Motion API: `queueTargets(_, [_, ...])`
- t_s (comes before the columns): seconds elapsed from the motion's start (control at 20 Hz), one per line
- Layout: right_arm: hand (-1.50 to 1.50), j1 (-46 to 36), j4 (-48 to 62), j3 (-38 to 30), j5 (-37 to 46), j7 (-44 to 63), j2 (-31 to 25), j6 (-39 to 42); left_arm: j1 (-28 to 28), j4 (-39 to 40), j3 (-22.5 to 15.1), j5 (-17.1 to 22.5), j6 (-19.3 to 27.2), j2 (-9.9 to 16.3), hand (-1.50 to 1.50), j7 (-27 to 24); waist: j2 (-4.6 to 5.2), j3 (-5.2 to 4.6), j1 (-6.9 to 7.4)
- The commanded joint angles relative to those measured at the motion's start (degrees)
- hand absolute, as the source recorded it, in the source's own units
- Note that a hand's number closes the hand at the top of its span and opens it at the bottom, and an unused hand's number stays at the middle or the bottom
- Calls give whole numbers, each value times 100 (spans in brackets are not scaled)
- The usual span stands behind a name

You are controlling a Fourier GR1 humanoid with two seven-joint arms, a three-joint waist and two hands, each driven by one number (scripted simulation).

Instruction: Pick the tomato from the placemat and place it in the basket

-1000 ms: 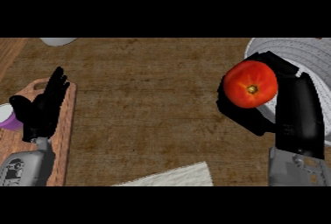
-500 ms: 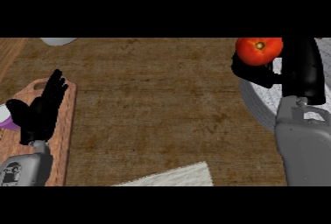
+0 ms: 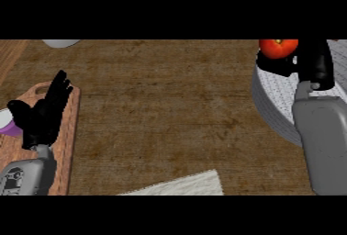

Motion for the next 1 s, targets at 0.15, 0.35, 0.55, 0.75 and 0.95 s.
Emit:
queueTargets(0.15, [150, -108, 687, -634, -667, -716, -602, 416, 89, 138, 77, -81, -12, 36, 0, -272, -9, -1, -18])
queueTargets(0.35, [150, -27, 1119, -939, -1054, -1161, -622, 345, -29, 341, 196, -10, -96, 111, 0, -299, -3, -1, -26])
queueTargets(0.55, [150, -207, 1857, -1156, -1253, -1771, -927, 419, -180, 382, 52, -172, 103, -78, 0, -272, 6, 0, -11])
queueTargets(0.75, [150, 21, 1295, 474, 1117, -2382, -1974, 147, -38, 20, -49, -137, 32, -80, 0, -94, 36, -4, 85])
queueTargets(0.95, [150, -275, 1844, 607, 1613, -2614, -2027, -265, -169, 87, -24, -105, 2, -58, 0, -34, 19, -1, 66])
